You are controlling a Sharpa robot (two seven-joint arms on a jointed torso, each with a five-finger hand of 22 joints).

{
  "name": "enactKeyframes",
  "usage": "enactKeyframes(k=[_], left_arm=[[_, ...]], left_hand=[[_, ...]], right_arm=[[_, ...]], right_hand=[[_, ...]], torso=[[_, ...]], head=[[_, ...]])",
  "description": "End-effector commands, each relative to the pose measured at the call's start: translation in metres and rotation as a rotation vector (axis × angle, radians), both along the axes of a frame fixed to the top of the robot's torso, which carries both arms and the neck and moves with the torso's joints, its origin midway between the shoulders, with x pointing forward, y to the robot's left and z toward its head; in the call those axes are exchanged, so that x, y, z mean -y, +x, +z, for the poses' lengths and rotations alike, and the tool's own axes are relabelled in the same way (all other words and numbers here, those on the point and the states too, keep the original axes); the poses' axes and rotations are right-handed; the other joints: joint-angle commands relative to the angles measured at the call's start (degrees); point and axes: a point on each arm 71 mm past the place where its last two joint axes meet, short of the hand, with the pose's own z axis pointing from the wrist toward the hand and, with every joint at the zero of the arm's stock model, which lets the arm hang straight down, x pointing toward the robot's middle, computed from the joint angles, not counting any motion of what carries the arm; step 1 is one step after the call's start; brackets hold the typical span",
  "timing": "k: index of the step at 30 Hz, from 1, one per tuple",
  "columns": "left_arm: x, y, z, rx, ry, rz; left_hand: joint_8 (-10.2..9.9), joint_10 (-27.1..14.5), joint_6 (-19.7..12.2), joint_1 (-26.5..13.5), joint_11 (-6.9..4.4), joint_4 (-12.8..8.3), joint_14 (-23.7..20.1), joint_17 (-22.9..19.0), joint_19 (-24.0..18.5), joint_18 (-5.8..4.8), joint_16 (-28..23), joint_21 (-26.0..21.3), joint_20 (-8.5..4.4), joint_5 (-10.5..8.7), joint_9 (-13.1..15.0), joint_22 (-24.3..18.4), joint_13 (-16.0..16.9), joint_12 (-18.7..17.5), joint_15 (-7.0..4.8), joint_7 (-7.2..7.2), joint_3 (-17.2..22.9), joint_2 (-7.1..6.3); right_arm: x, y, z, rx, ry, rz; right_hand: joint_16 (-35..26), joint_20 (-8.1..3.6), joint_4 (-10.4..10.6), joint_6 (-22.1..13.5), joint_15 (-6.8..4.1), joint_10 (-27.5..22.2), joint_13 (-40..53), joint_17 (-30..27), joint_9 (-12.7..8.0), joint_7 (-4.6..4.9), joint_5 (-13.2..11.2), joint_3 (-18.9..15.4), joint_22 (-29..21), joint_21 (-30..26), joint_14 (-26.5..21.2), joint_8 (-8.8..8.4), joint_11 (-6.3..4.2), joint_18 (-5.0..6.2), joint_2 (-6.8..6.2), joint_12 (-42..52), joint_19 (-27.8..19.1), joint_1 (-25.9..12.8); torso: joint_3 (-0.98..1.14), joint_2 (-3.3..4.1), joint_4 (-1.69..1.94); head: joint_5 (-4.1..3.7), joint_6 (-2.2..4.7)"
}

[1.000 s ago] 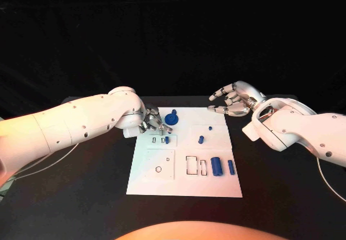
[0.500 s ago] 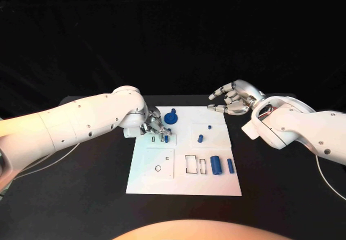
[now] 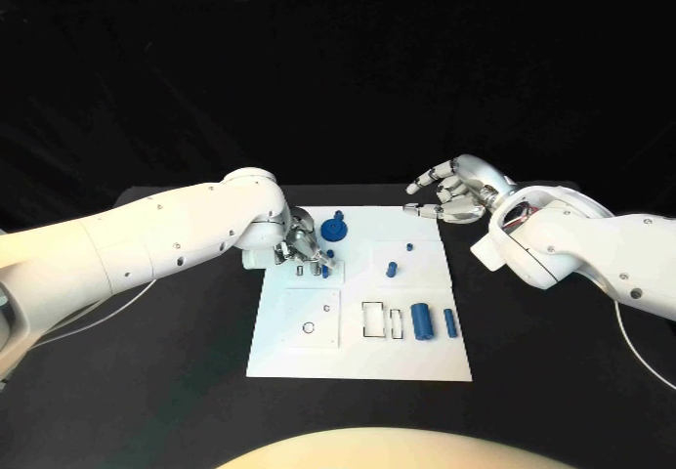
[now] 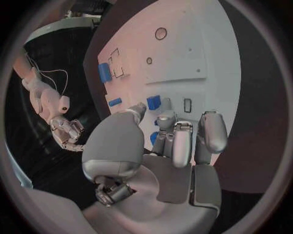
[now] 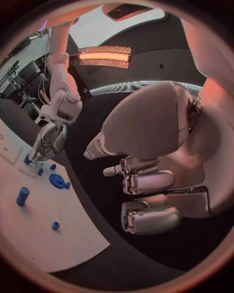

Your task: Assemble the parts on the task board

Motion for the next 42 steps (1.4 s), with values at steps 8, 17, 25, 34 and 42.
enactKeyframes(k=[8, 17, 25, 34, 42], left_arm=[[0.0043, 0.0006, -0.0001, -0.001, -0.022, 0.004], [0.0056, 0.0, -0.0007, -0.013, -0.031, -0.002], [0.0074, -0.0002, -0.0007, -0.015, -0.048, -0.008], [0.0045, 0.001, 0.0, 0.001, -0.068, 0.015], [-0.0013, 0.0007, 0.0028, 0.033, -0.112, 0.061]], left_hand=[[0.6, -0.6, -0.6, 2.8, -0.1, -0.1, 3.8, 8.5, 0.2, -1.07, -0.2, 0.3, -0.18, -0.2, 1.7, 0.1, -0.1, -0.4, -0.38, -0.11, 2.4, 1.13], [0.9, -0.1, -0.7, 4.4, -0.28, -0.3, 3.9, 8.8, 0.2, -1.11, -0.1, 0.3, -0.24, -0.19, 2.7, 0.4, 0.6, 0.0, -0.53, -0.31, 4.0, 1.38], [0.7, -0.2, -1.4, 11.3, -0.82, -4.0, 3.9, 9.1, 0.2, -1.14, -0.1, 0.4, -0.62, -0.19, 5.0, 0.7, 0.9, -0.4, -1.08, -0.75, 12.9, 0.87], [2.1, 0.8, -1.9, 9.4, -0.74, -9.8, 4.2, 9.8, 0.4, -1.22, 0.1, 0.7, -0.69, -0.16, 9.8, 1.3, 1.5, -0.7, -0.96, -0.57, 28.1, -2.48], [3.4, 2.4, -1.0, 5.7, -1.05, -13.9, 4.6, 11.0, 1.3, -1.42, 0.6, 1.4, -0.92, 4.8, 13.3, 2.6, 2.7, -0.2, -1.26, -0.79, 34.2, -4.82]], right_arm=[[-0.0023, 0.0, -0.0008, -0.011, -0.006, 0.016], [-0.0038, 0.0007, -0.0016, -0.018, -0.01, 0.023], [-0.0044, 0.0013, -0.0022, -0.021, -0.012, 0.026], [-0.0044, 0.0015, -0.0026, -0.023, -0.013, 0.027], [-0.0031, 0.0015, -0.0027, -0.023, -0.012, 0.024]], right_hand=[[-0.2, 0.23, 0.2, 0.2, 0.29, -0.3, 6.8, 11.2, 0.0, -0.03, 0.0, 0.1, 12.1, -0.2, 5.0, 0.27, 0.04, 0.94, 0.41, -0.2, 3.1, -0.1], [-0.2, 0.22, 0.2, 0.2, 0.28, -0.2, 7.0, 11.4, 0.0, -0.04, 0.0, 0.2, 12.3, 0.0, 5.1, 0.32, 0.03, 0.87, 0.56, -0.1, 3.3, -0.1], [-0.2, 0.22, 0.2, 0.2, 0.27, -0.2, 7.0, 11.4, 0.0, -0.04, 0.0, 0.2, 12.2, 0.0, 5.1, 0.34, 0.02, 0.88, 0.61, -0.1, 3.2, -0.1], [-0.2, 0.22, 0.2, 0.2, 0.27, -0.1, 7.0, 11.4, 0.0, -0.05, 0.0, 0.3, 12.2, 0.0, 5.1, 0.35, 0.01, 0.88, 0.65, -0.1, 3.2, 0.0], [-0.2, 0.22, 0.2, 0.2, 0.27, -0.1, 7.0, 11.4, 0.0, -0.05, 0.0, 0.3, 12.2, 0.0, 5.1, 0.35, 0.01, 0.88, 0.65, -0.1, 3.2, 0.0]], torso=[[0.0, 0.02, -0.02], [0.06, 0.04, 0.03], [0.06, -0.04, -0.03], [0.05, -0.06, 0.03], [0.06, -0.07, 0.15]], head=[[-0.09, -0.14], [-0.11, -0.36], [-0.06, -0.44], [-0.08, -0.37], [-0.02, -0.36]])
